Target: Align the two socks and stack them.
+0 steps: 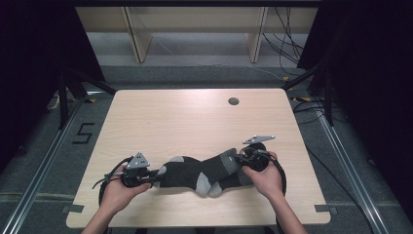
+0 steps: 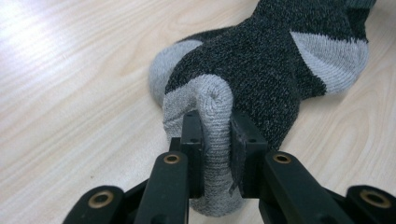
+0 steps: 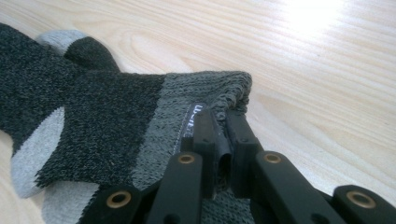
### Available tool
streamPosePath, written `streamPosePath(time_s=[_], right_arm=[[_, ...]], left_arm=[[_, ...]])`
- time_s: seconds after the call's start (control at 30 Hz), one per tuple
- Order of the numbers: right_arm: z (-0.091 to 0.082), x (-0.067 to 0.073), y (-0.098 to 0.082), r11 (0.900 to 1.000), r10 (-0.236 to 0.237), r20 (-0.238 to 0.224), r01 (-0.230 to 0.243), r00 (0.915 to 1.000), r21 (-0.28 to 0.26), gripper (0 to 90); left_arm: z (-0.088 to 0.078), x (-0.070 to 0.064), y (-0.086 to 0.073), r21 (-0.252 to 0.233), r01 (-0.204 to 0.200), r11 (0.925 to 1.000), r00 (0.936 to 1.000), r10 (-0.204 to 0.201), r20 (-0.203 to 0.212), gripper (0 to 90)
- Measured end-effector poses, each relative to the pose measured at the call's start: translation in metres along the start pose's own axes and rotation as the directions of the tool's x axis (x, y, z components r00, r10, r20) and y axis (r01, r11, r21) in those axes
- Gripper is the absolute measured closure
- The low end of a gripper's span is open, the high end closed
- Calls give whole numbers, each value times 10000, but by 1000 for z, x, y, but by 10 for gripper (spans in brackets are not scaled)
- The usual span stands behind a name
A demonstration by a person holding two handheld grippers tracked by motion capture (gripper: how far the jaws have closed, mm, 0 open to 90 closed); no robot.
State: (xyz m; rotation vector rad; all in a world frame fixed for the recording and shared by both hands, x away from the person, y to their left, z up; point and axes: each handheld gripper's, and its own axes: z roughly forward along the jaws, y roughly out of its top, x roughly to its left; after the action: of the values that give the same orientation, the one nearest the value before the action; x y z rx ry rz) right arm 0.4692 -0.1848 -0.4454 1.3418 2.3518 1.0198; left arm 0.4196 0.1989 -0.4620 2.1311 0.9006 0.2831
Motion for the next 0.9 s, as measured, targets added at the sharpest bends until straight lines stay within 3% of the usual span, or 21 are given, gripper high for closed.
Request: streamPosePath(time_s=[0.1, 0.13, 0.17, 0.2, 0.23, 0.3, 0.33, 0.43, 0.5, 0.53, 0.6, 0.67, 0.7, 0.73, 0.83, 0.9], right_arm=[[-7, 1, 1, 9999, -61, 63, 60, 10000, 122, 849], [-6, -1, 1, 9996, -262, -32, 262, 9997, -113, 849], [-11, 1, 2, 9999, -66, 78, 65, 9999, 96, 848], [-12, 0, 2, 9997, -238, 26, 238, 9997, 18, 849], [-14, 3, 2, 9998, 181, 4, -181, 9998, 51, 849], [-16, 3, 3, 9998, -1, 49, 2, 10000, -204, 848], [-21, 4, 4, 9996, 219, 20, -220, 9998, 170, 848], [-28, 5, 3, 9996, 267, -139, -268, 9995, -42, 848], [-33, 4, 3, 9999, -22, 80, 23, 10000, -139, 848], [-34, 5, 2, 9998, 154, -7, -154, 9999, -121, 848], [-38, 4, 1, 9994, 31, 134, -26, 9999, -350, 847], [-43, 1, 0, 9997, 48, -69, -49, 10000, -239, 847], [-46, 2, -1, 9997, 219, 177, -217, 9996, -106, 847], [-46, -1, -1, 9998, -32, 144, 34, 9999, -177, 847], [-51, -3, -4, 9996, 264, 157, -262, 9995, -140, 847], [-53, -5, -7, 9997, 207, 246, -204, 9995, -137, 847]], left_arm=[[-2, 0, 3, -125, -43, 9999, 10000, 43, 8, 767], [-3, -1, 5, -215, 49, 9998, 10000, -49, 0, 767], [-4, 0, 6, -208, -16, 9998, 10000, 16, 11, 767], [-4, 0, 8, -380, 35, 9993, 10000, -33, 46, 767], [-6, 0, 9, -316, -29, 9995, 10000, 30, 18, 767], [-8, 1, 13, -348, -75, 9994, 10000, 76, 17, 767], [-9, 0, 15, -384, -77, 9992, 10000, 76, -23, 767], [-11, 1, 22, -487, -221, 9986, 9998, 221, -6, 767], [-11, 0, 26, -513, -283, 9983, 9996, 284, 12, 767], [-12, 0, 28, -509, -336, 9981, 9994, 336, -5, 767], [-11, -1, 31, -485, -338, 9983, 9994, 343, 94, 767], [-9, -2, 34, -462, -404, 9981, 9990, 412, 152, 767], [-8, -1, 34, -460, -473, 9978, 9986, 483, 220, 767], [-6, -2, 36, -455, -464, 9979, 9986, 476, 247, 767], [-1, -3, 38, -383, -496, 9980, 9982, 508, 313, 767], [3, -3, 40, -311, -611, 9976, 9974, 622, 370, 766]])
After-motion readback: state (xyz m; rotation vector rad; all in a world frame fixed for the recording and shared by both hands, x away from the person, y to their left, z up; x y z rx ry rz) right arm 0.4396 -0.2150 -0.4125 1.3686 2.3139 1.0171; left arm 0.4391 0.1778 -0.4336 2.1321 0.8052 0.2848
